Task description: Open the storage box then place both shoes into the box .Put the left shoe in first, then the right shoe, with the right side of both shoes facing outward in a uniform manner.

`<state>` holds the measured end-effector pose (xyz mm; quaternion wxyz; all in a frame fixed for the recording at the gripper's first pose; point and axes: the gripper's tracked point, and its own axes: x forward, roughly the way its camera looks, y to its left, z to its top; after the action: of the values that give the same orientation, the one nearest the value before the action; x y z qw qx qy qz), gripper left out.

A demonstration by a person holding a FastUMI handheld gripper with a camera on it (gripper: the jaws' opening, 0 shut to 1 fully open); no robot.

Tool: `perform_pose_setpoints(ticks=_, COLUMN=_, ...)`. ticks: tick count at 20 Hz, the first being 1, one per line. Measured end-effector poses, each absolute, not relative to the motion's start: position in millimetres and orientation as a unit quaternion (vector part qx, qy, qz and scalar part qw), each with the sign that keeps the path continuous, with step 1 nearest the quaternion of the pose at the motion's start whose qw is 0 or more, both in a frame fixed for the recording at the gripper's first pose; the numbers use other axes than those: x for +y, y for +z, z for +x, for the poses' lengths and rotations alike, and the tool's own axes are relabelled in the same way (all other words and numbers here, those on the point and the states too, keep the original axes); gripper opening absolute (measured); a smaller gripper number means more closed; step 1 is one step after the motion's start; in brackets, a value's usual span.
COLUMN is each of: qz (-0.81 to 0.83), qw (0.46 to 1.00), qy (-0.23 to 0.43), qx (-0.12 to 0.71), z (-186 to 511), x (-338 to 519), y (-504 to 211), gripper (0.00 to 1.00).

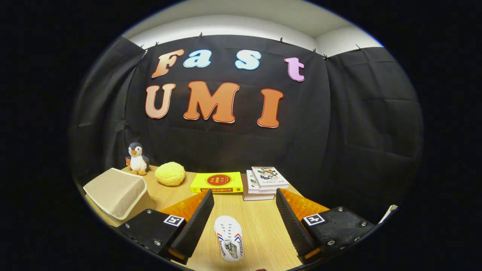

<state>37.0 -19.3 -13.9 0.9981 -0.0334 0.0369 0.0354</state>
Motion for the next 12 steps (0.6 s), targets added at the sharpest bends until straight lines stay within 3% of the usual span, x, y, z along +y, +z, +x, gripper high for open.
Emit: perform_pose_setpoints(ticks=12, qz=-0.018, qw=0.994, qy=0.093, qx=0.055, z=59, x=8, y=-25, gripper=0.99)
